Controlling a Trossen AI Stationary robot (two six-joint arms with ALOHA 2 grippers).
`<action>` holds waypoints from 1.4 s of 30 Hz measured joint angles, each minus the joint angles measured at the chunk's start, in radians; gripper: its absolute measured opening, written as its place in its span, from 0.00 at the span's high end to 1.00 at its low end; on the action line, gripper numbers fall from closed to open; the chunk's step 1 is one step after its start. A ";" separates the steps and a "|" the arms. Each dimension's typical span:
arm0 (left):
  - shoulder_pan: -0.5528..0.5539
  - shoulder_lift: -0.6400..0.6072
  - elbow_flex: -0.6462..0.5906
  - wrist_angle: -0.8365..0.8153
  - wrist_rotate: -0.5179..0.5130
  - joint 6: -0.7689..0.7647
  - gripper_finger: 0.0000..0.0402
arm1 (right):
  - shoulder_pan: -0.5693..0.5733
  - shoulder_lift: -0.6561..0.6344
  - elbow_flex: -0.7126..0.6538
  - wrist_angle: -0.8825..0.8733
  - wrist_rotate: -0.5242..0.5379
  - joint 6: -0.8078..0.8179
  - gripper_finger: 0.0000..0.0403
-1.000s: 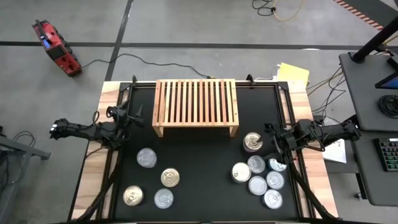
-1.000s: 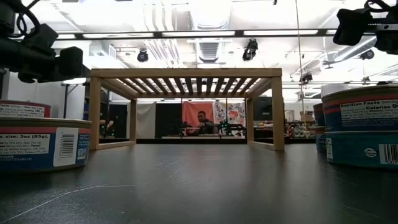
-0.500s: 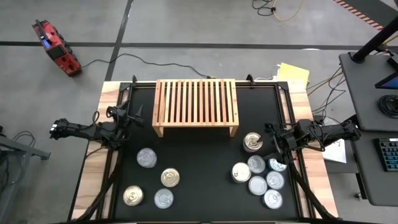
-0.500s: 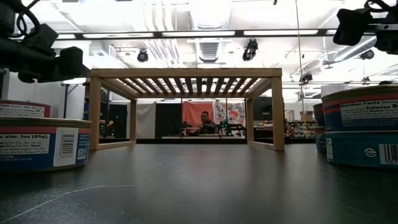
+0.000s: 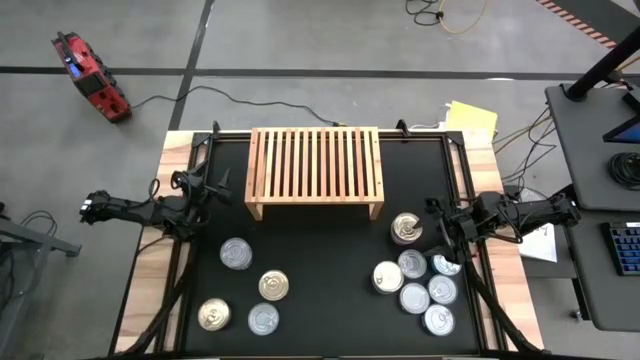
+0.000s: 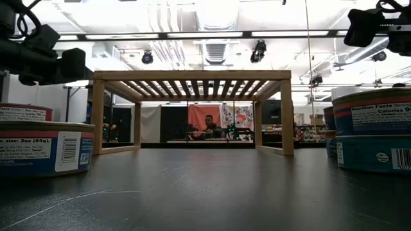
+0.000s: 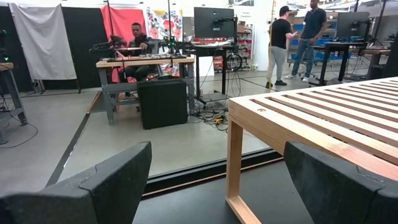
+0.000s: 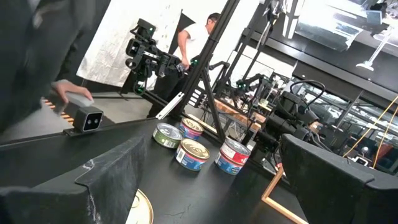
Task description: Stack canned seafood by type on shelf
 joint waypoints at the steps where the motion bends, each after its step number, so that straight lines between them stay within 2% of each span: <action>1: 0.000 0.000 0.000 0.000 0.000 0.000 0.13 | 0.000 0.000 0.000 0.000 0.000 0.000 0.13; 19: 0.000 0.000 0.000 0.003 0.004 -0.027 0.13 | 0.000 0.000 0.000 0.000 0.000 0.000 0.13; 21: 0.000 0.000 0.000 0.022 0.046 -0.151 0.13 | 0.000 0.000 0.000 0.011 0.000 0.010 0.13; 25: 0.000 0.000 0.001 0.039 0.222 -0.613 0.13 | 0.000 0.000 0.000 0.064 0.001 0.086 0.13; 27: 0.000 0.000 0.001 0.038 0.287 -0.759 0.13 | 0.000 0.000 0.000 0.060 0.002 0.112 0.13; 31: 0.000 0.000 0.001 0.062 0.301 -0.752 0.13 | 0.000 0.000 0.000 0.061 0.002 0.172 0.13; 35: -0.001 0.000 0.001 0.145 0.450 -0.648 0.13 | 0.000 0.000 0.000 0.082 0.014 0.246 0.13; 37: -0.001 0.000 0.001 0.225 0.538 -0.554 0.13 | -0.002 0.000 0.002 0.143 0.133 0.284 0.13; 39: -0.001 0.006 0.001 0.293 0.586 -0.455 0.13 | -0.003 0.003 0.018 0.134 0.314 0.352 0.13; 41: -0.001 0.012 0.001 0.333 0.572 -0.371 0.13 | -0.003 0.021 0.032 0.133 0.450 0.393 0.13; 42: -0.001 0.014 0.001 0.346 0.548 -0.339 0.13 | -0.003 0.031 0.042 0.131 0.485 0.397 0.13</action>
